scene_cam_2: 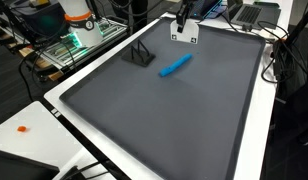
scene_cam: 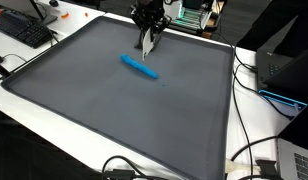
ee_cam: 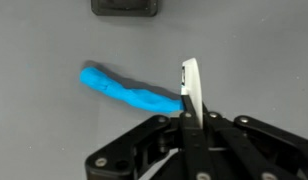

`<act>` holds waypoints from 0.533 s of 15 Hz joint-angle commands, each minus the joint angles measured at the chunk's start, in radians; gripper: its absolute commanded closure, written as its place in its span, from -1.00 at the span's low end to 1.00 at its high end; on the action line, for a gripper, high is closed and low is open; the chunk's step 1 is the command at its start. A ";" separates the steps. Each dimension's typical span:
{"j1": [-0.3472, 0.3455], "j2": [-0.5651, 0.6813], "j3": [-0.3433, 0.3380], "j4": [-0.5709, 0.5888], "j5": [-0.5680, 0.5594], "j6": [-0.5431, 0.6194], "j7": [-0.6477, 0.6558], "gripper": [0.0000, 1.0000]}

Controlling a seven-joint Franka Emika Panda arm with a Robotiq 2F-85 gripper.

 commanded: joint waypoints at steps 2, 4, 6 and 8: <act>0.005 0.004 -0.005 0.006 0.000 -0.005 -0.011 0.92; 0.005 0.004 -0.005 0.008 -0.001 -0.009 -0.015 0.92; 0.005 0.004 -0.005 0.010 -0.001 -0.011 -0.017 0.92; 0.007 0.023 0.001 0.016 0.017 0.001 -0.024 0.98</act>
